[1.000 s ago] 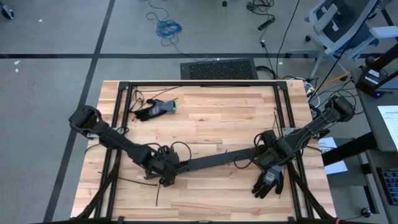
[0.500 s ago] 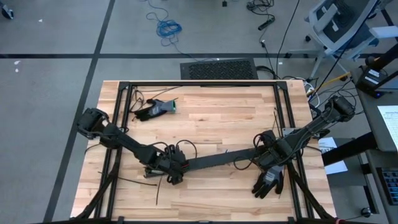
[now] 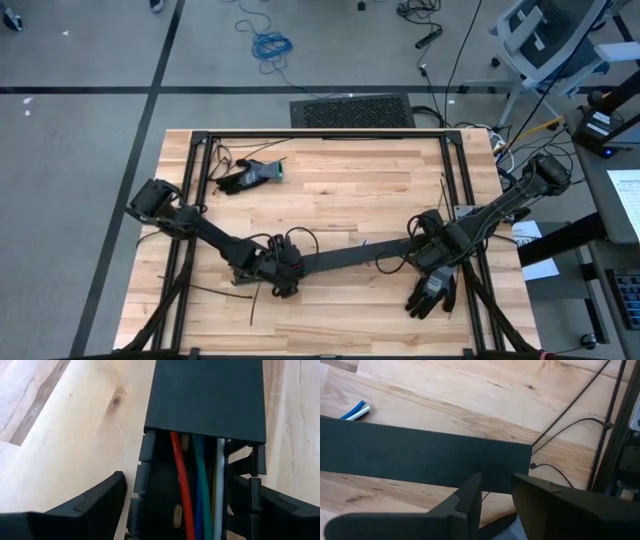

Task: Ziptie cables
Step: Close the black cable duct

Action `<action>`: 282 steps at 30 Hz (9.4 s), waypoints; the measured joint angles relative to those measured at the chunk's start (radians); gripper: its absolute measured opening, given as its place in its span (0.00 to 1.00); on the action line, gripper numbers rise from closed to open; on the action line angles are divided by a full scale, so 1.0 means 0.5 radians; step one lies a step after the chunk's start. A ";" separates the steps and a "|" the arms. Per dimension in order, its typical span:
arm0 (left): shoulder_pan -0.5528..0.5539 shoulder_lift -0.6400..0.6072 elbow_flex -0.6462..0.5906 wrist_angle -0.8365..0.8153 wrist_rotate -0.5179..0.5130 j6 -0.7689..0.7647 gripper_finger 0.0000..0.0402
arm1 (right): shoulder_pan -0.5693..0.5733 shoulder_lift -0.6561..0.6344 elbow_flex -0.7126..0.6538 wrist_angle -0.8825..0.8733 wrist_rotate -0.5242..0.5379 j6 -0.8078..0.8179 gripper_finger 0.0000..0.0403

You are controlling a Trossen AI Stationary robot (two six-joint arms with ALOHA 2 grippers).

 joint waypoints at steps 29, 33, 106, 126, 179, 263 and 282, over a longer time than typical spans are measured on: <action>0.004 0.005 -0.001 0.019 -0.042 0.020 0.63 | 0.000 0.000 -0.001 0.092 0.008 -0.015 0.24; 0.003 0.005 -0.002 0.019 -0.043 0.006 0.60 | 0.000 0.000 -0.001 0.092 0.009 -0.015 0.24; -0.077 0.007 -0.005 -0.185 0.164 0.160 0.64 | -0.024 0.061 -0.430 0.452 -0.317 0.494 0.00; -0.063 -0.127 -0.008 -0.197 0.035 0.158 0.64 | -0.009 0.061 -0.374 0.363 -0.305 0.456 0.00; 0.188 -0.176 0.059 -0.490 0.241 0.437 0.64 | -0.452 0.199 -0.270 1.988 0.461 -1.047 0.00; 0.616 -0.720 -0.336 -0.261 0.465 1.155 0.85 | -0.362 0.189 -0.271 1.875 0.093 -1.151 0.00; 0.757 -0.642 -0.673 0.475 0.707 1.492 0.83 | -0.362 0.189 -0.271 1.880 0.098 -0.953 0.00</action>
